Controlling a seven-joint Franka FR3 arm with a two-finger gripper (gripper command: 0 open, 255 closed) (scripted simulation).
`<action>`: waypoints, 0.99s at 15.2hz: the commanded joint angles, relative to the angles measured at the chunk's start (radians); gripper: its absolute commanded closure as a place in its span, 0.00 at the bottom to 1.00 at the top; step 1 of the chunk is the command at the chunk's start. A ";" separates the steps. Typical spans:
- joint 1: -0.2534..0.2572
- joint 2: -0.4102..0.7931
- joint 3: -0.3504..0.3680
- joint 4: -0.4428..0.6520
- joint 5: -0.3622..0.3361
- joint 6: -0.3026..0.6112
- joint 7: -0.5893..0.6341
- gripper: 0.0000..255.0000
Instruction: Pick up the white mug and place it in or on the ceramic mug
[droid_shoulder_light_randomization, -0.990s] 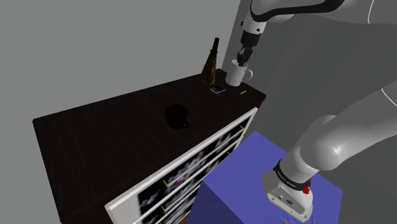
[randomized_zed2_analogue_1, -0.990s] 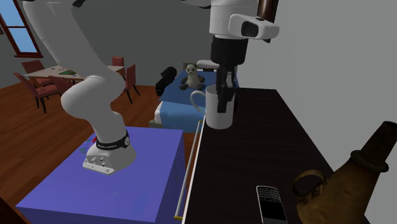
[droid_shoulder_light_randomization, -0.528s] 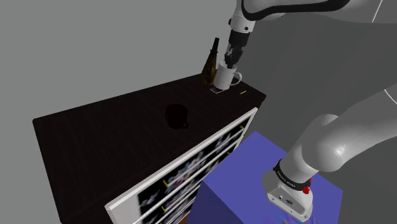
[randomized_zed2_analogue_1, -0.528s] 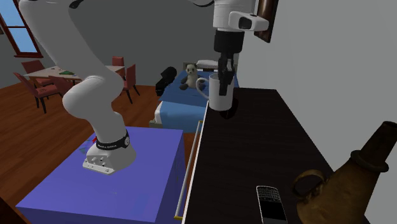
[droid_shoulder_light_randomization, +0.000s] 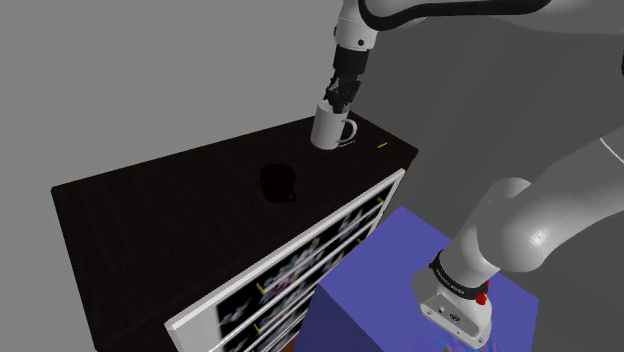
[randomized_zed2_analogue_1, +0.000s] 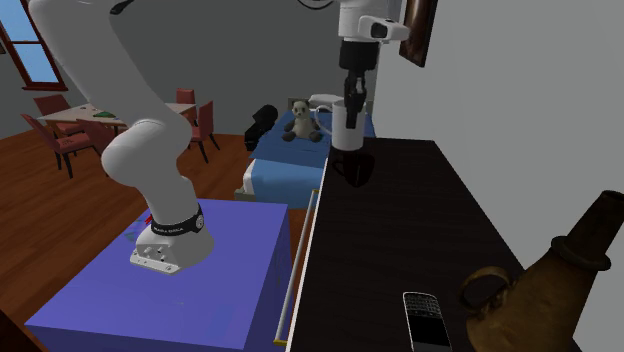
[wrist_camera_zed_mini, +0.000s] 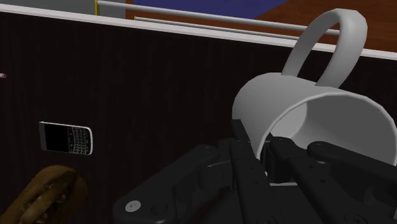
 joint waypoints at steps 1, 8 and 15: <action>0.018 0.020 0.030 0.020 0.011 0.000 0.047 1.00; 0.083 0.111 0.136 0.128 0.035 -0.013 0.211 1.00; 0.084 0.117 0.138 0.039 0.035 0.081 0.210 1.00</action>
